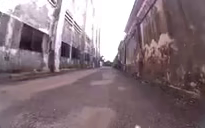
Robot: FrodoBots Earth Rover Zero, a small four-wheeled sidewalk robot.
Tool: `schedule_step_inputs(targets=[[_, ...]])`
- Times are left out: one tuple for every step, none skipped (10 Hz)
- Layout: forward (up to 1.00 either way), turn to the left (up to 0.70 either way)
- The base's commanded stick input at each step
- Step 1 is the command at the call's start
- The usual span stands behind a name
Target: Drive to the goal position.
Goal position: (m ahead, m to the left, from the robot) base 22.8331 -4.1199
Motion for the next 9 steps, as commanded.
schedule_step_inputs(targets=[[0.70,-0.32],[0.70,-0.35],[0.70,-0.20],[0.70,-0.04],[0.70,0.00],[0.70,0.00],[0.70,0.00],[0.70,0.00],[0.70,0.00]])
